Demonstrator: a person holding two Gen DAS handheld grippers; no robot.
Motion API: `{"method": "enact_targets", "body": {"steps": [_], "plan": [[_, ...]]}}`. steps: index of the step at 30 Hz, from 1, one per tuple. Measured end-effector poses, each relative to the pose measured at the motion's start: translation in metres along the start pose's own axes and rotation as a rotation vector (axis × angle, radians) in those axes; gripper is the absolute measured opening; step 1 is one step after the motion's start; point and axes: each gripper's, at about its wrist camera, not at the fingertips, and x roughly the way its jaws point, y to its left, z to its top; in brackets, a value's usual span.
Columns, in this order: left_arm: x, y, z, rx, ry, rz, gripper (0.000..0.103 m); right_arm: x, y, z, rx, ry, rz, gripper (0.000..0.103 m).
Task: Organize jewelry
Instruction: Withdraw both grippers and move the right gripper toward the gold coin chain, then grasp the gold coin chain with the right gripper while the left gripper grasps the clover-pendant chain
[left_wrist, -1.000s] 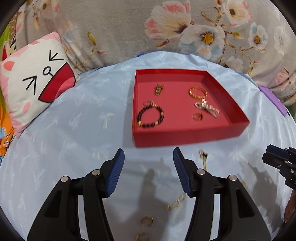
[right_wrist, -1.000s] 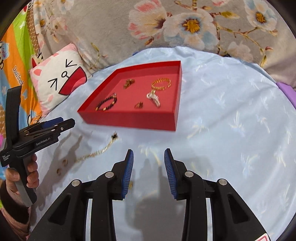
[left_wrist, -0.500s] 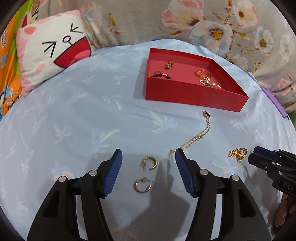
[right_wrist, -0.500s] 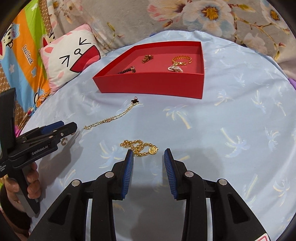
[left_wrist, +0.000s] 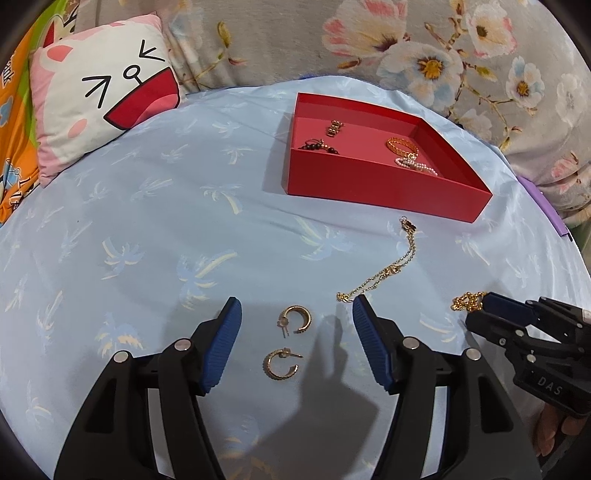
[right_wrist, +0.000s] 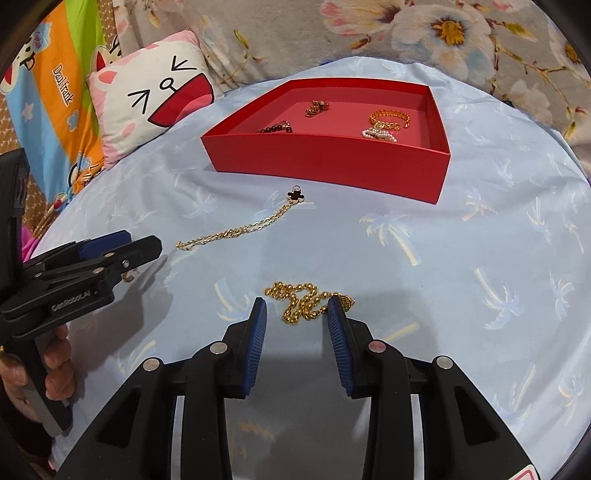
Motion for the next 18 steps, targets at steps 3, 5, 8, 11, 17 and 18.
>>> {"method": "enact_targets", "body": {"steps": [3,5,8,11,17,18], "plan": [[0.0,0.0,0.0,-0.001,0.0,-0.003,0.063,0.004,0.003,0.003,-0.021,-0.003,-0.027,0.026],[0.001,0.001,0.0,-0.003,0.003,-0.006,0.063,0.005,0.002,0.005,-0.022,-0.001,-0.039,0.016],[0.001,0.001,0.0,-0.003,0.003,-0.006,0.063,0.005,-0.004,0.006,-0.002,-0.002,-0.033,0.007],[0.001,0.001,0.0,-0.003,0.003,-0.006,0.063,0.003,-0.01,0.005,0.018,-0.004,-0.021,0.006],[0.003,0.002,0.002,-0.014,0.013,-0.011,0.063,-0.009,-0.025,0.007,0.068,-0.035,-0.019,0.005],[0.004,0.002,0.004,-0.014,0.017,-0.013,0.063,-0.013,-0.028,0.008,0.082,-0.046,-0.017,0.004]]}}
